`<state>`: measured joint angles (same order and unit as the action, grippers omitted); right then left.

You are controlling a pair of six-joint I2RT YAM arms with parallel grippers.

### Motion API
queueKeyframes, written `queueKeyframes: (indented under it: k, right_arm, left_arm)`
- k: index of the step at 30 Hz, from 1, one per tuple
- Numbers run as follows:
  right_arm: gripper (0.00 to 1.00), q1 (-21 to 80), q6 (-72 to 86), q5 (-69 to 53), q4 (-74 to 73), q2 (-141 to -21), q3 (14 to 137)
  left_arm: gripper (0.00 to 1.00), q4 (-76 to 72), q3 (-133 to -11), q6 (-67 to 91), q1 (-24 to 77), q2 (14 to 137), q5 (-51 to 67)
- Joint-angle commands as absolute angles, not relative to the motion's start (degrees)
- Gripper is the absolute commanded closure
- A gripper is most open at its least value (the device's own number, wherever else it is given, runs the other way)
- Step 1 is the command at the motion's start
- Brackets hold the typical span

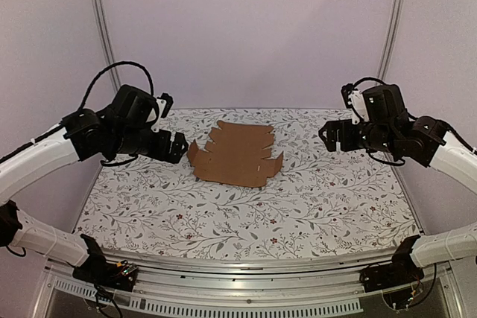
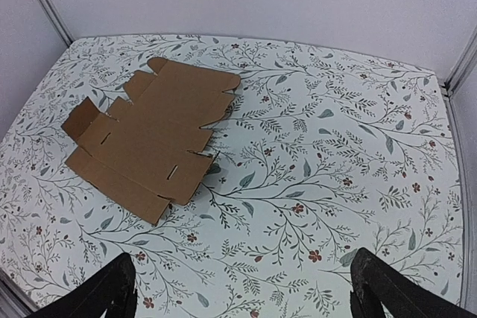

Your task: Fold the paper box

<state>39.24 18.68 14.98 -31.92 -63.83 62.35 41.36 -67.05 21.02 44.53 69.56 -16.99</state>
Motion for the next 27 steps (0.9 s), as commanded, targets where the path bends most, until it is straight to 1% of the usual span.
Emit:
queueKeyframes:
  k: [1, 7, 9, 13, 15, 21, 27]
  right_arm:
    - [0.01, 39.8, 20.7, 21.1, -38.5, -65.0, 64.4]
    - [0.01, 39.9, 19.5, 18.5, -38.9, -66.6, 62.7]
    - [0.01, 39.9, 21.1, 18.6, -37.2, -66.7, 60.9]
    - [0.01, 40.5, 24.4, 14.5, -32.1, -66.7, 56.8]
    - [0.01, 41.4, 25.4, 14.3, -31.6, -67.5, 56.1]
    - [0.01, 43.7, 27.5, 12.0, -30.0, -72.8, 56.9]
    - [0.01, 43.7, 26.7, 10.3, -28.7, -80.1, 61.8]
  left_arm:
    - [0.01, 43.1, -67.7, 21.6, 45.3, 70.3, -19.1]
    - [0.01, 39.1, -65.9, 23.8, 41.6, 71.1, -15.9]
    - [0.00, 37.1, -64.9, 25.4, 39.9, 71.8, -14.9]
    - [0.00, 35.8, -64.6, 29.1, 35.7, 75.3, -12.7]
    - [0.00, 34.8, -64.5, 29.2, 34.6, 77.1, -12.3]
    - [0.00, 33.8, -65.9, 29.1, 32.4, 82.6, -10.8]
    - [0.00, 31.2, -66.0, 30.0, 30.3, 86.1, -10.1]
